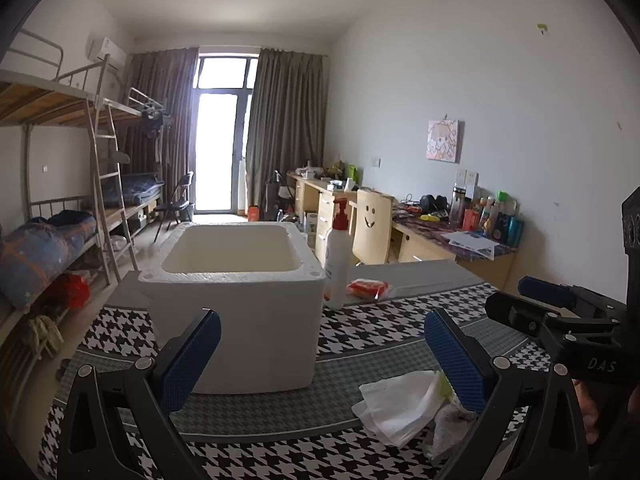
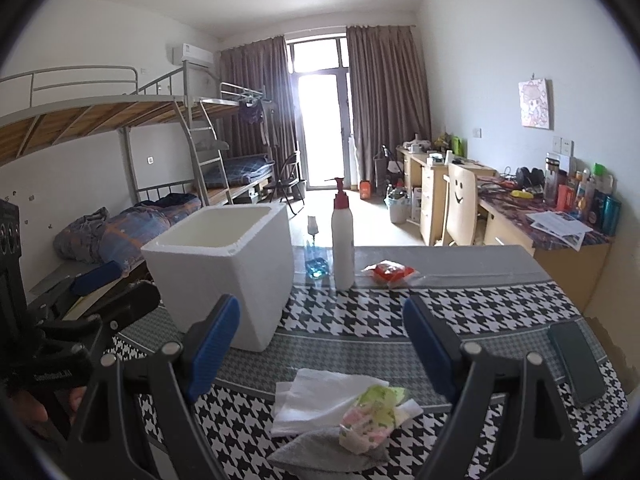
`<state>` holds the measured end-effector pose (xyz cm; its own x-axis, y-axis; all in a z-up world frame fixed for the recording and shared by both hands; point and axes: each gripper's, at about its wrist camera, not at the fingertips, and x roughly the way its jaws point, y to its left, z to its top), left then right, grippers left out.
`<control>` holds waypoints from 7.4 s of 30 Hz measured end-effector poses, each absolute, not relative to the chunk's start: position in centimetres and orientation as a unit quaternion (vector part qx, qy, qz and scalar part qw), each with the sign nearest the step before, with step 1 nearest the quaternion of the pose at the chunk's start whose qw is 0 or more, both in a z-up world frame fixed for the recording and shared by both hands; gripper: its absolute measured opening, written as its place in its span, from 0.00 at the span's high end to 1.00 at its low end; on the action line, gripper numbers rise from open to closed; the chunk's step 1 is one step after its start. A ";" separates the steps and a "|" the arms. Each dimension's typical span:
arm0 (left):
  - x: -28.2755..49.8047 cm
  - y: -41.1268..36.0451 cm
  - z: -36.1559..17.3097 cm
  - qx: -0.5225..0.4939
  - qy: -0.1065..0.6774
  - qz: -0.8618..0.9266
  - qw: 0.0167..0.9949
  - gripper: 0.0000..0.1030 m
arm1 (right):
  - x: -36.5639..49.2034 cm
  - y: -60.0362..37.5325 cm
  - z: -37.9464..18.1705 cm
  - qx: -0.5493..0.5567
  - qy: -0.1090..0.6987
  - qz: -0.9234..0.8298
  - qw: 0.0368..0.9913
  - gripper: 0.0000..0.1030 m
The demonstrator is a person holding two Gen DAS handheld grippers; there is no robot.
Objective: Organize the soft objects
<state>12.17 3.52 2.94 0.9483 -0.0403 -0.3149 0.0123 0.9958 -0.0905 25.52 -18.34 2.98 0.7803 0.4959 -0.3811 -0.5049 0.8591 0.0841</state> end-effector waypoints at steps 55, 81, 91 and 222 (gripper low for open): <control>15.9 0.9 -3.1 -0.048 0.246 -0.048 0.967 0.01 | 27.7 -21.1 -4.9 0.022 0.319 0.218 0.922 0.16; 17.7 -0.1 -5.4 -0.032 0.295 -0.058 0.953 0.01 | 29.2 -20.6 -7.6 0.044 0.383 0.250 0.888 0.43; 18.1 -1.3 -5.7 -0.028 0.306 -0.080 0.948 0.01 | 29.0 -21.5 -7.8 0.055 0.389 0.262 0.881 0.52; 18.6 -2.1 -0.7 0.018 0.284 -0.102 0.953 0.93 | 26.8 -21.5 -2.1 0.052 0.298 0.282 0.910 0.55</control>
<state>18.65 -2.09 -0.72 0.8182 -0.1834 -0.5449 0.2037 0.9788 -0.0235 26.78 -21.54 -2.12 0.6631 0.5450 -0.5131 -0.4830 0.8352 0.2629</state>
